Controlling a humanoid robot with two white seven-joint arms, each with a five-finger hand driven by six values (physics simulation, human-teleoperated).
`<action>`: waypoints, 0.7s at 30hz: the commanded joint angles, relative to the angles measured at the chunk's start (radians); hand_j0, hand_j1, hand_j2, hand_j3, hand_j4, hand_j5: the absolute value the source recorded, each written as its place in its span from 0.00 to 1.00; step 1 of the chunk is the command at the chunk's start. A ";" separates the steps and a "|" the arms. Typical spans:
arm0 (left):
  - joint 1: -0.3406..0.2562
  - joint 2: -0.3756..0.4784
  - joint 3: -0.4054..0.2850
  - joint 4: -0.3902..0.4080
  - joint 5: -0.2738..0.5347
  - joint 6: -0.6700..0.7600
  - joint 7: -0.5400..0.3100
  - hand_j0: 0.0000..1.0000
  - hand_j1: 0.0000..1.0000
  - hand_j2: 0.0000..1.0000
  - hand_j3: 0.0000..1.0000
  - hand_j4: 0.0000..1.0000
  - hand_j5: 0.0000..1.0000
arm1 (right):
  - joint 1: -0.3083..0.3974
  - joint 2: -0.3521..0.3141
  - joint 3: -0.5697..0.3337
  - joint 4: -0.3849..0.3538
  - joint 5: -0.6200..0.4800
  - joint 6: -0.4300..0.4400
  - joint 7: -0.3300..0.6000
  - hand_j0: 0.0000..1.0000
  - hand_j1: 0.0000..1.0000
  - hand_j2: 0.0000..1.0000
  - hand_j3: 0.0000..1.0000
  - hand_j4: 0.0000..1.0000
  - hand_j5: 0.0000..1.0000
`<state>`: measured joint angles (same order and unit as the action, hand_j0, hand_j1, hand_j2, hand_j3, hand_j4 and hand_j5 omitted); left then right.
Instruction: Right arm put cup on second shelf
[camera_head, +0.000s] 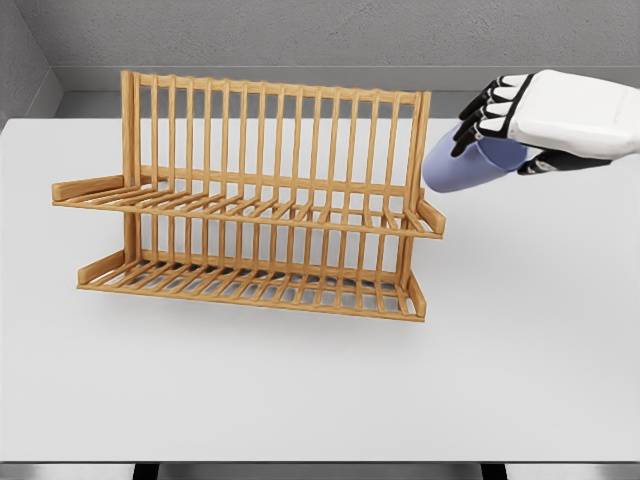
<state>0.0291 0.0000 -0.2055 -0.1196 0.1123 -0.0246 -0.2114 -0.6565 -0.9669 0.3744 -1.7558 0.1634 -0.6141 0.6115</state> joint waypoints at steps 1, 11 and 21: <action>0.000 0.000 0.000 0.000 0.001 0.000 0.000 1.00 1.00 1.00 1.00 1.00 1.00 | 0.000 0.007 0.001 -0.001 -0.010 0.003 -0.001 0.67 0.67 0.67 0.67 0.67 0.67; 0.000 0.000 0.000 0.000 0.001 0.000 0.000 1.00 1.00 1.00 1.00 1.00 1.00 | -0.003 0.036 0.038 -0.001 -0.012 0.003 -0.001 0.67 0.67 0.67 0.67 0.67 0.67; 0.000 0.000 0.000 0.000 0.000 0.000 0.000 1.00 1.00 1.00 1.00 1.00 1.00 | -0.005 0.037 0.080 -0.001 -0.013 0.003 -0.001 0.68 0.68 0.68 0.68 0.68 0.68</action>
<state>0.0291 0.0000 -0.2055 -0.1196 0.1124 -0.0246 -0.2114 -0.6611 -0.9296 0.4470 -1.7563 0.1546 -0.6130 0.6096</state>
